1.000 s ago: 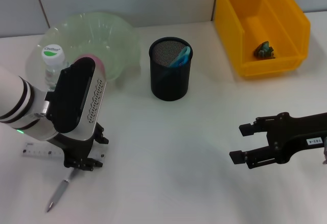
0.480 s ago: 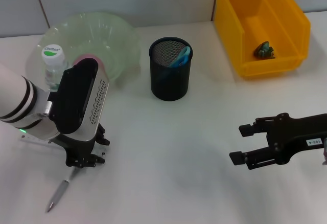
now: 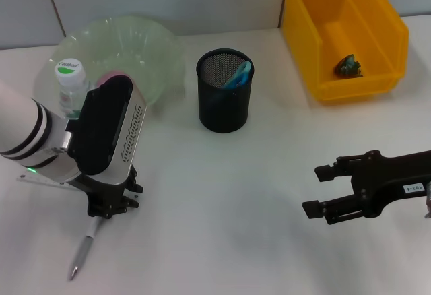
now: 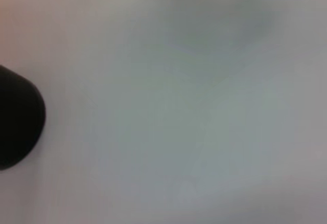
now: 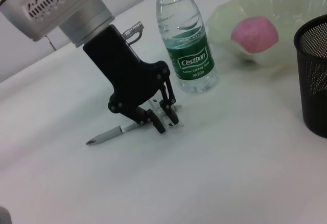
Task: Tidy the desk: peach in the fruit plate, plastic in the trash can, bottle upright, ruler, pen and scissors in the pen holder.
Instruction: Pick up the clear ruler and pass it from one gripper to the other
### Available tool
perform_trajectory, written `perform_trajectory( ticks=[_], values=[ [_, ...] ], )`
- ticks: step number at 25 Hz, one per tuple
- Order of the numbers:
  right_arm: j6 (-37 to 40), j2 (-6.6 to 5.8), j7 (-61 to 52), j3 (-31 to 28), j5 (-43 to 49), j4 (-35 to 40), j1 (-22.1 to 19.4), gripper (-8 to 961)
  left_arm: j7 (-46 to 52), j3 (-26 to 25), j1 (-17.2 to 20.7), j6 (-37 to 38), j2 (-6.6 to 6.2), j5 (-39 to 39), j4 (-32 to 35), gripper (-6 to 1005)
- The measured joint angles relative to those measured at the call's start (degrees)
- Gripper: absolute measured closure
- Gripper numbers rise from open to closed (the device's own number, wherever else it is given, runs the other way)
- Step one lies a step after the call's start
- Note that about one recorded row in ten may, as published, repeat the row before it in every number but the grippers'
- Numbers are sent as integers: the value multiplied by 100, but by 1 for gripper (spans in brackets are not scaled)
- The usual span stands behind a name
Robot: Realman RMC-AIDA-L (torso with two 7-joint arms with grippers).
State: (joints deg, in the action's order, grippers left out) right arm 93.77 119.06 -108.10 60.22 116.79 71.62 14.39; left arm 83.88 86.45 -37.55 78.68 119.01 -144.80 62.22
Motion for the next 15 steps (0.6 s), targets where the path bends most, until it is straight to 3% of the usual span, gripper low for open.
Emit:
perform_trajectory(
  ticks=[11,15],
  values=[
    [14,-6,0,6,1,0,-15,106,-10,101,21,-31,-1,-26,117,796],
    [50,-6,-5,-9,1,5,-21,106,8,185,161,-58,-1,-8,452,800]
  ],
)
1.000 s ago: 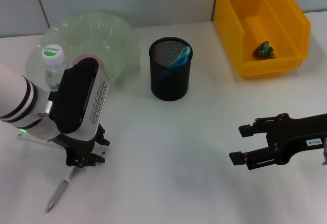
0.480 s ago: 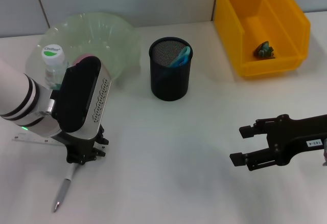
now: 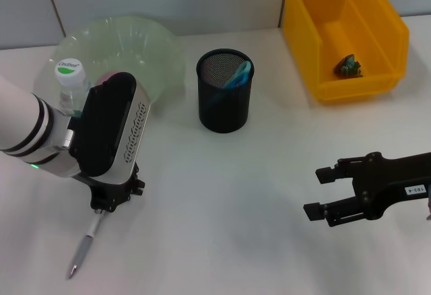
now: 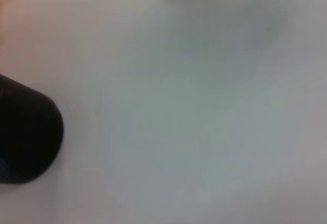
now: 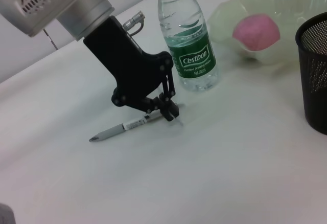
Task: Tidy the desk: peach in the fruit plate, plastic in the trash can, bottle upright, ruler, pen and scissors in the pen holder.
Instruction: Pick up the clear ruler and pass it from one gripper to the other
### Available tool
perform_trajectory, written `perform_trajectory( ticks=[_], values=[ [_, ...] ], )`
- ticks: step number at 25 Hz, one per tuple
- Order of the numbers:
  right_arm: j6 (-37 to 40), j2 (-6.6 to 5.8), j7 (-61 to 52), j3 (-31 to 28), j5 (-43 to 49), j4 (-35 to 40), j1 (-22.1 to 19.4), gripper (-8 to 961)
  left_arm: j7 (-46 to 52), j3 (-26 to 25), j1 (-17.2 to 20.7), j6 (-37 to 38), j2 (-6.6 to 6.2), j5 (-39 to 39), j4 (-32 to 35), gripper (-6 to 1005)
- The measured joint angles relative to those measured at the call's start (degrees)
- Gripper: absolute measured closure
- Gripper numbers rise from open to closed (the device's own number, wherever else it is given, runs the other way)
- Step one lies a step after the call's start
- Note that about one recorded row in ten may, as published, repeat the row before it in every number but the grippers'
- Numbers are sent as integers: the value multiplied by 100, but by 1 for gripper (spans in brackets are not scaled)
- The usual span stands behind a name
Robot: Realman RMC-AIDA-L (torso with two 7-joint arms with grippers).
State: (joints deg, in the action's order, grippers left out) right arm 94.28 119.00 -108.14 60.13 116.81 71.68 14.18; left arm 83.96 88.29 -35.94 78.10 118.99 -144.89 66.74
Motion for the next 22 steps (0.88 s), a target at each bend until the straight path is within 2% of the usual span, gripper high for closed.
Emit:
perform_trajectory(
  ticks=[3,8,14,16,18,19,21,22],
  values=[
    [2,0,-15,11,0,14,-9,106,95,107,93,18,-6,2,245,940],
    [10,1,-21,10,0,36,-29,106,171,171,122,62,-8,8,374,986],
    [26,8,-20,-43,-25,31,-43,106,264,233,255,239,-8,26,801,988],
    [27,9,-20,-46,-31,34,-44,106,375,258,400,511,-8,73,1332,988],
    [27,9,-21,-52,-40,44,-49,106,396,256,428,587,-9,104,1453,988],
    [30,9,-21,-57,-42,48,-51,106,423,226,507,798,-15,269,1790,987],
    [29,9,-15,-58,-44,51,-51,106,423,226,507,798,-15,269,1790,987],
    [30,9,-8,-58,-46,55,-51,106,401,119,728,980,-39,641,2395,987]
  ],
)
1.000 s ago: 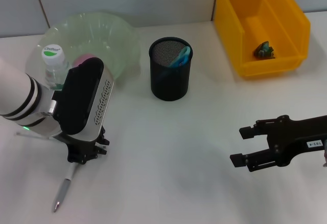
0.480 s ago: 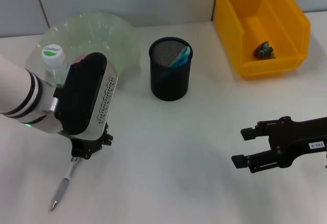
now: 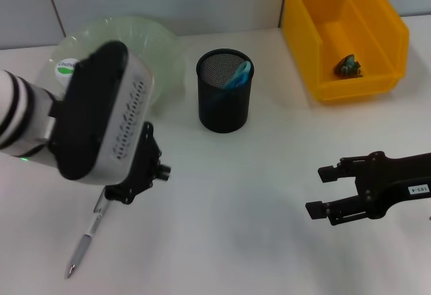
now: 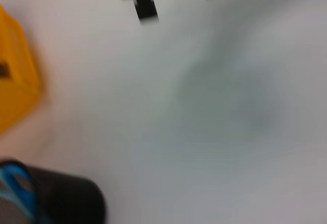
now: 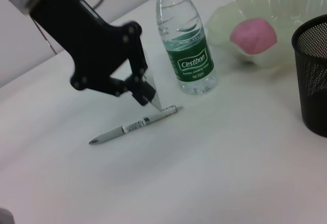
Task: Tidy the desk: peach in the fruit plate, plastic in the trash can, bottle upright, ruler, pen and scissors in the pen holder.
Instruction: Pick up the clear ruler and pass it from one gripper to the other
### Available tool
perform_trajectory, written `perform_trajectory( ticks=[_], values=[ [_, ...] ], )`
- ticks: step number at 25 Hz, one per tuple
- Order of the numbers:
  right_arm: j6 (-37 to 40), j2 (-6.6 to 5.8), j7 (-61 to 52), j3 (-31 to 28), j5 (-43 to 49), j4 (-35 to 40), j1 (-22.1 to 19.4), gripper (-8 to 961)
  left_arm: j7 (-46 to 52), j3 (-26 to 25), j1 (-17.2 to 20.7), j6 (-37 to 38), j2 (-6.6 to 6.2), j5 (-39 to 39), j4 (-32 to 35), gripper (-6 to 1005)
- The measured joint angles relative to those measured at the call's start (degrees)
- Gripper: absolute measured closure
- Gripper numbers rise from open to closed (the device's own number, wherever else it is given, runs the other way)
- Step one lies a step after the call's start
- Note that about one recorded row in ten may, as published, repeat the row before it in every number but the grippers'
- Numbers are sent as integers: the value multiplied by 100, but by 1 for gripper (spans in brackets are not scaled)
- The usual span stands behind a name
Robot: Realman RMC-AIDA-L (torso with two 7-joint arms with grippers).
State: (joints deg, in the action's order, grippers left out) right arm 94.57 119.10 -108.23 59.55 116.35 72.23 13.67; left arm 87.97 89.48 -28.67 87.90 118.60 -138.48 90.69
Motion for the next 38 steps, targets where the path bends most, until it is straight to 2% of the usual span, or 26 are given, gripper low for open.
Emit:
perform_trajectory(
  ticks=[4,11,12,13,16,17,19,22,25,27,29,32,38],
  values=[
    [-5,0,6,-4,-10,10,1,107,-119,-219,389,57,-4,547,739,987],
    [-9,0,9,-48,-17,19,4,107,-249,-776,679,291,-16,1428,1469,986],
    [-7,0,10,-67,-17,31,4,107,-329,-1009,826,304,-11,1881,1696,986],
    [-7,0,10,-67,-17,31,4,107,-329,-1009,826,304,-11,1881,1696,986],
    [-2,-1,15,-67,-17,37,4,107,-589,-1351,1023,273,-11,2689,1818,987],
    [-2,0,18,-66,-17,37,4,107,-783,-1561,1138,230,-12,3214,1788,987],
    [-2,-1,19,-67,-17,37,3,107,-873,-1634,1190,202,-11,3455,1752,987],
    [-1,-1,21,-66,-17,39,-2,107,-1183,-1663,1404,-135,9,4177,1608,987],
    [-1,2,32,-69,-17,29,-3,107,-1291,-1644,1485,-327,10,4516,1525,987],
    [-3,4,68,-78,-17,1,-5,107,-1475,-1628,1527,-480,7,5106,1231,988],
    [-5,5,74,-79,-17,-2,-5,107,-1531,-1625,1525,-518,9,5265,1129,988],
    [-5,7,78,-81,-16,8,-20,107,-1778,-1588,1411,-659,11,5939,459,988],
    [-5,9,76,-84,-16,55,-69,108,-2017,-1481,1208,-811,24,6382,-168,986]
  ],
)
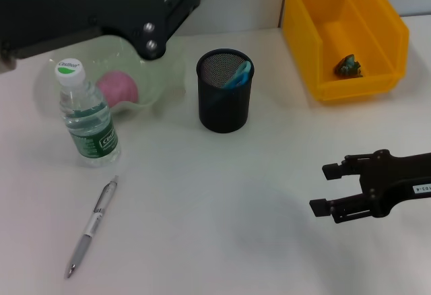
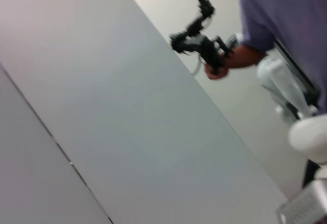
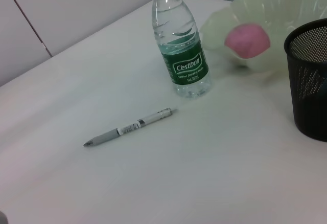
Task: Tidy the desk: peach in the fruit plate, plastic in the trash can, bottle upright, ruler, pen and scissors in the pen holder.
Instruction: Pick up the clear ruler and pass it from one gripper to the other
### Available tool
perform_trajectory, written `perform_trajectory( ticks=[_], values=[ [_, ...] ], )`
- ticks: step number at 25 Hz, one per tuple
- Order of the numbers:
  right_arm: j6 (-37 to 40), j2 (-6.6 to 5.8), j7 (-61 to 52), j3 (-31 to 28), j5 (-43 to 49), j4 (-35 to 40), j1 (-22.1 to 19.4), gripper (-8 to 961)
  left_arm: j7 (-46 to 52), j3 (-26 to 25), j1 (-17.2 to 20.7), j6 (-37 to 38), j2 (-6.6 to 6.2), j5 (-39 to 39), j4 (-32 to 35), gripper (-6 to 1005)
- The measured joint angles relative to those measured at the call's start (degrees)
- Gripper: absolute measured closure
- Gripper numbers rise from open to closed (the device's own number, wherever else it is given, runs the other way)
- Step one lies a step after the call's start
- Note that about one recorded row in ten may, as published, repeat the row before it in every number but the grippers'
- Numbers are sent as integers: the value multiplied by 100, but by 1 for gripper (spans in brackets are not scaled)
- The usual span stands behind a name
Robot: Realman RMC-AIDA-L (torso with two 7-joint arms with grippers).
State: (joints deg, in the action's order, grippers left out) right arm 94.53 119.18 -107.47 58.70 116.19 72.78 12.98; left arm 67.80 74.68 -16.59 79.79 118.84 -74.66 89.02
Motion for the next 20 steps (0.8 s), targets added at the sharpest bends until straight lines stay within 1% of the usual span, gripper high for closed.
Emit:
perform_trajectory(
  ticks=[1,3,4,5,6,9,10,13,14,17,19,20],
  values=[
    [-1,0,0,0,0,1,-8,108,-142,122,-125,-178,-2,198,-346,987],
    [-4,1,2,0,0,2,-26,108,-188,154,-166,-219,-2,241,-456,987],
    [-15,6,16,0,0,2,-44,108,-354,256,-373,-298,1,399,-891,987],
    [-15,6,16,0,0,2,-44,108,-354,256,-373,-298,1,399,-891,988],
    [-18,7,27,0,-1,2,-51,108,-454,313,-561,-333,1,534,-1218,988],
    [-17,8,89,1,-71,1,-85,108,-687,356,-936,-379,1,844,-1906,988],
    [-17,8,89,1,-71,1,-85,108,-687,356,-936,-379,1,844,-1906,988],
    [-18,9,204,1,-213,1,-159,108,-918,359,-1231,-387,-1,1006,-2450,987],
    [-16,9,264,1,-292,19,-198,108,-1026,361,-1384,-389,-2,1070,-2728,987],
    [-9,8,286,1,-320,43,-229,108,-1098,367,-1490,-387,-2,1139,-2921,987],
    [-16,9,379,1,-336,48,-268,108,-1281,421,-1664,-404,6,1474,-3319,987],
    [-16,9,379,1,-336,48,-268,108,-1281,421,-1664,-404,6,1474,-3319,987]
  ],
)
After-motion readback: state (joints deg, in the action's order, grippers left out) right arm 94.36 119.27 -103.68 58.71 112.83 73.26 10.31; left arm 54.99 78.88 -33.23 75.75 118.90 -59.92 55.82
